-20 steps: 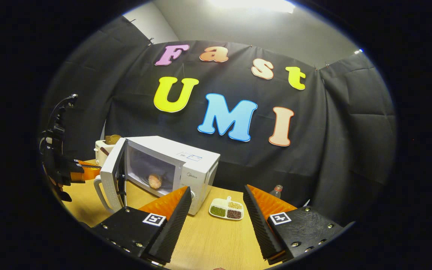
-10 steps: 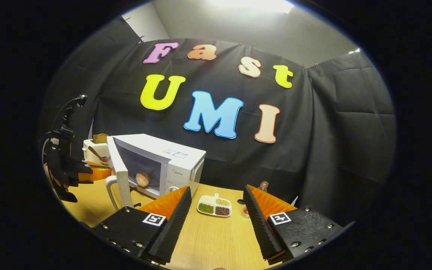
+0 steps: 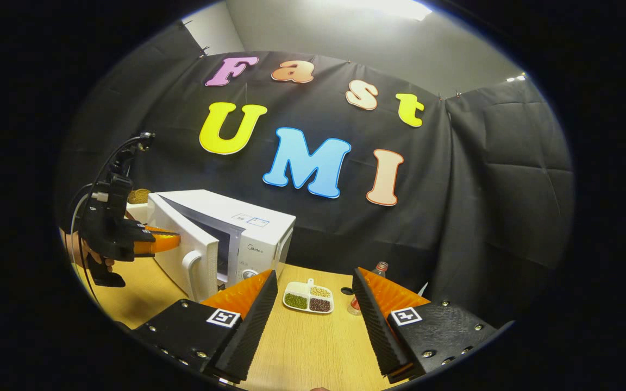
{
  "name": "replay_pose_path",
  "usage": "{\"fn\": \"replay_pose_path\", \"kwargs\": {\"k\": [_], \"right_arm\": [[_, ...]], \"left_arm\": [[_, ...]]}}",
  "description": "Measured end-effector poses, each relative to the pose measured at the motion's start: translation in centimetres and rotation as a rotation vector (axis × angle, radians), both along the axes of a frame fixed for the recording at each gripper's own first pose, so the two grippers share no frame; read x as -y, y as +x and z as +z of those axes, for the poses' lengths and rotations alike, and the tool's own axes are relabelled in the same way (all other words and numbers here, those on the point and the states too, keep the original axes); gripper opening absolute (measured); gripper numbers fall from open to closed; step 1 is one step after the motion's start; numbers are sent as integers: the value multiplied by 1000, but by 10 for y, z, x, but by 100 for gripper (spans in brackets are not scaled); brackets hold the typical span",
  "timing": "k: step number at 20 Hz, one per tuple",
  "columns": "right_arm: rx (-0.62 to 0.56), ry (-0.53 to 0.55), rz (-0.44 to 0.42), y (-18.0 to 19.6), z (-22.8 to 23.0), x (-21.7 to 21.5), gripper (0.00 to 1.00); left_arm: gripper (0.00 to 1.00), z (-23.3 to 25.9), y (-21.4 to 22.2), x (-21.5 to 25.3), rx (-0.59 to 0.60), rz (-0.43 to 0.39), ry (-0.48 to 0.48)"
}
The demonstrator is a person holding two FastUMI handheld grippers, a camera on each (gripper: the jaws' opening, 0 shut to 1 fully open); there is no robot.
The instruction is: Open the microwave oven with the left hand, put the food in, and close the microwave oven.
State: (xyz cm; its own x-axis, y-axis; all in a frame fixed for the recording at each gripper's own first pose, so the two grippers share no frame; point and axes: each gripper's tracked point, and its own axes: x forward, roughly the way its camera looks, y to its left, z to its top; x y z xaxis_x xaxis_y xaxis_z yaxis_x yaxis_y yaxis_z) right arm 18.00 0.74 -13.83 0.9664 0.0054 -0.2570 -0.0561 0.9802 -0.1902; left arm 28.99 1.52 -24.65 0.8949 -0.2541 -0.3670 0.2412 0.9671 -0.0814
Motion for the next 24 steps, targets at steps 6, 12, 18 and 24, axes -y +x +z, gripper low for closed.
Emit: {"fn": "replay_pose_path", "kwargs": {"k": [6,12,18,24], "right_arm": [[-19,-6,14,10,-6,-12,85],[-15,-31,24,12,-5,-19,85],[-23,-7,30,16,-8,-24,85],[1,40,83,2,0,-37,85]], "left_arm": [[7,-11,34,-3,-7,20,-17],[7,-17,51,-3,-5,34,-57],[7,-17,56,-5,7,60,-65],[7,-6,56,-12,-3,114,30]]}}
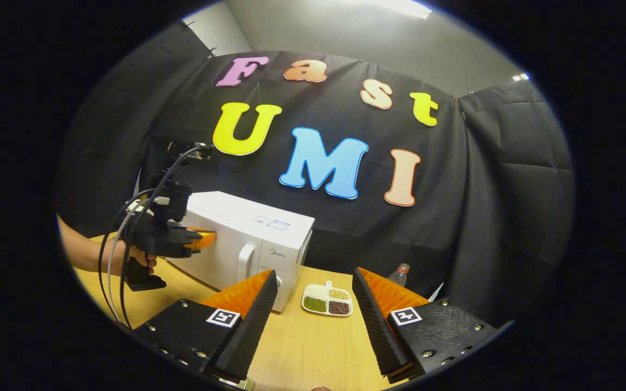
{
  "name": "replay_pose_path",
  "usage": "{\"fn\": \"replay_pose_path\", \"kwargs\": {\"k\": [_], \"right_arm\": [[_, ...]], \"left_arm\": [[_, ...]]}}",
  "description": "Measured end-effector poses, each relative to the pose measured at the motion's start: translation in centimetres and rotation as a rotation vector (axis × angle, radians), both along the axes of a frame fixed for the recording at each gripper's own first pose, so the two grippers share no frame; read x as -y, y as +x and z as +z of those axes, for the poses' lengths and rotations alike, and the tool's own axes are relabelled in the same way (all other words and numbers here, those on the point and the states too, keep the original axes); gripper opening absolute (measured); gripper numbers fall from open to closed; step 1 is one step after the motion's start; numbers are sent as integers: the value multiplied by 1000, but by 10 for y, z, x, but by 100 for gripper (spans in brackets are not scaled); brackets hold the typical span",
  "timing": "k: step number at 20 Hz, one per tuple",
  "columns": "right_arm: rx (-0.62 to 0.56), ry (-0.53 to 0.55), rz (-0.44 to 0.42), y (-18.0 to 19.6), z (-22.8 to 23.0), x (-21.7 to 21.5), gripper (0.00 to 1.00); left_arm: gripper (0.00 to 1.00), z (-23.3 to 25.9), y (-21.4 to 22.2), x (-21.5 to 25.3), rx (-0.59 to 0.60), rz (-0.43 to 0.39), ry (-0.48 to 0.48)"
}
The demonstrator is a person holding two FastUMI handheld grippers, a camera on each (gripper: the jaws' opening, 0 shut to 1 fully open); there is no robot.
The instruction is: Open the microwave oven with the left hand, put the food in, and close the microwave oven.
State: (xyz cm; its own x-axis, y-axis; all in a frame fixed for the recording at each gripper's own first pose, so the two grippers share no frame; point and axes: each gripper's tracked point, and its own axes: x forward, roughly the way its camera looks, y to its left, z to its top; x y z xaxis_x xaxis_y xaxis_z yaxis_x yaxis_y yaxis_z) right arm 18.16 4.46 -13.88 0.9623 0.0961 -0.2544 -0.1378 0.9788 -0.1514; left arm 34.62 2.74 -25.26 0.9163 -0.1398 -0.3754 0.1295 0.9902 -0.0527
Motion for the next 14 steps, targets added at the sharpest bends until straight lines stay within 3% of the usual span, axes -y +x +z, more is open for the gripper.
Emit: {"fn": "replay_pose_path", "kwargs": {"k": [14], "right_arm": [[55,138,107,-76,30,32,85]], "left_arm": [[7,114,-171,-4,147,150,60]]}}
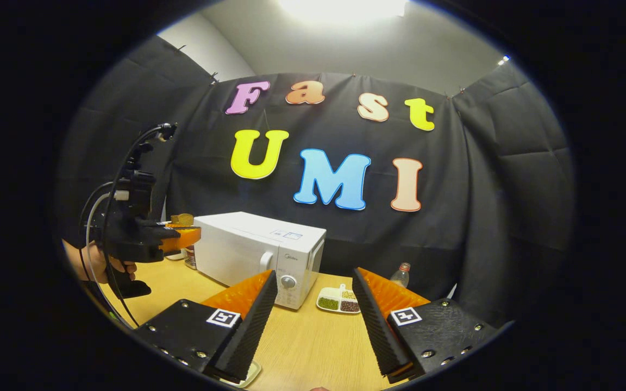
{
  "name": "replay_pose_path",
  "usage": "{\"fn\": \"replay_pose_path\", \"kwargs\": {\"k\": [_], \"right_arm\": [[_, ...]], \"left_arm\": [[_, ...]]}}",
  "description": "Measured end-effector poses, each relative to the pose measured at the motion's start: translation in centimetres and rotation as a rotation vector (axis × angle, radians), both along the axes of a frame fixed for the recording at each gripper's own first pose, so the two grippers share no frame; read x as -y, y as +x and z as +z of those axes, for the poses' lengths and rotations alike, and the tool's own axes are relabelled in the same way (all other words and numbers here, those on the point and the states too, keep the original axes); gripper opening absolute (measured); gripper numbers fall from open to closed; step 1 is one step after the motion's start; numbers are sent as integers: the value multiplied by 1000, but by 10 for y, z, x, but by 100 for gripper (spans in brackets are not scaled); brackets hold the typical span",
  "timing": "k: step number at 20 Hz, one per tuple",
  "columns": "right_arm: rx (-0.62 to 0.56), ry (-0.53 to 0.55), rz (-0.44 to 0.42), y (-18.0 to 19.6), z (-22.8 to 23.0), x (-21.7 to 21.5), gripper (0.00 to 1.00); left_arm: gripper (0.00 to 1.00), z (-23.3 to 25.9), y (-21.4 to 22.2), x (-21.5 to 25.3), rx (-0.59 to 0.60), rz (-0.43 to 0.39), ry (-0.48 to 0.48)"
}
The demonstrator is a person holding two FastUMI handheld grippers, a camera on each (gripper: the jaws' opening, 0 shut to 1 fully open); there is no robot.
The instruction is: Open the microwave oven with the left hand, put the food in, and close the microwave oven.
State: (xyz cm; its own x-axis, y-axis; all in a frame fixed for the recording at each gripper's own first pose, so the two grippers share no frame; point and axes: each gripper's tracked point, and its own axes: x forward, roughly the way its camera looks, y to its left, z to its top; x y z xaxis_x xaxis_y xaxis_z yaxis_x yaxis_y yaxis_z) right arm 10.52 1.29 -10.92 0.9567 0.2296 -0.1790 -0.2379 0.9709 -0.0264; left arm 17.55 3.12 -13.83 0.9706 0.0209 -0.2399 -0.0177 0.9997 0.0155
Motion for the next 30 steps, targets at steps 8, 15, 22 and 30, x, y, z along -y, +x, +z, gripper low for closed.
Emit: {"fn": "replay_pose_path", "kwargs": {"k": [8,15,22,30], "right_arm": [[30,65,-7,-33,19,4,85],[49,84,-66,-50,26,-3,85],[50,115,-116,-65,31,-19,85],[83,99,-116,-70,44,-33,85]], "left_arm": [[7,52,-85,-16,63,70,-14],[7,67,-146,-48,77,114,7],[35,84,-182,-54,95,48,20],[94,111,-197,-66,164,52,35]]}}
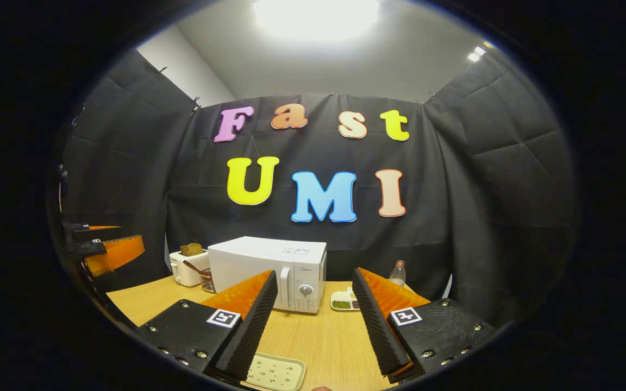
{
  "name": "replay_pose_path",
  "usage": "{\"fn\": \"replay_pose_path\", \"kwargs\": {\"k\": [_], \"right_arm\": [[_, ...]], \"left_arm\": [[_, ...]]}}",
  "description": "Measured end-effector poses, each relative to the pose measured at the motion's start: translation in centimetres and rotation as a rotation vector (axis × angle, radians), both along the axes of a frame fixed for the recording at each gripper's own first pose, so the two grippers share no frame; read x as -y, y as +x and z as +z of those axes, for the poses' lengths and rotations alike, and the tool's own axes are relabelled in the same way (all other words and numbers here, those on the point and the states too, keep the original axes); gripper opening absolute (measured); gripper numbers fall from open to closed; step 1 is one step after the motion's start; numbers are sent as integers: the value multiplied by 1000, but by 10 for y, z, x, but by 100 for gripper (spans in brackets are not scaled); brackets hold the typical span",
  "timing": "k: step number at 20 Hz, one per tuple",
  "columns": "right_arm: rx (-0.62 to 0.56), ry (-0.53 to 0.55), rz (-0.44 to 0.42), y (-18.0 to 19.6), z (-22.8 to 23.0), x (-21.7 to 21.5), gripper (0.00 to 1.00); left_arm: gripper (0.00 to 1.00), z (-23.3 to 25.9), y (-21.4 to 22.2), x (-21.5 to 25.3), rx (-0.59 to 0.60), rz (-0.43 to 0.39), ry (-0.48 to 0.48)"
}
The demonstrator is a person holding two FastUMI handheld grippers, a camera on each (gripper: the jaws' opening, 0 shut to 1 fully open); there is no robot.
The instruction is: Open the microwave oven with the left hand, put the food in, and close the microwave oven.
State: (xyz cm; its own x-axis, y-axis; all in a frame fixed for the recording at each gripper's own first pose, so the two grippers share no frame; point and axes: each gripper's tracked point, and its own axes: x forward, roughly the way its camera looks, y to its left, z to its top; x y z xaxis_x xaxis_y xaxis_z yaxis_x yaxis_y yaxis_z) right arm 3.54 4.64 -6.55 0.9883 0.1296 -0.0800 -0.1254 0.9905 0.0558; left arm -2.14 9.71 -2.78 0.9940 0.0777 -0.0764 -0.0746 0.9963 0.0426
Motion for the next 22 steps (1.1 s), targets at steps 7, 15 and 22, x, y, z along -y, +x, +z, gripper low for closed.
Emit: {"fn": "replay_pose_path", "kwargs": {"k": [7,15,22], "right_arm": [[51,0,30,-6,15,-13,85],[66,-10,26,-8,22,-8,85],[82,-13,27,-12,28,-7,85]], "left_arm": [[100,19,-2,-7,50,36,22],[100,27,-14,-3,75,42,-4],[97,27,-16,-9,69,56,-12]]}}
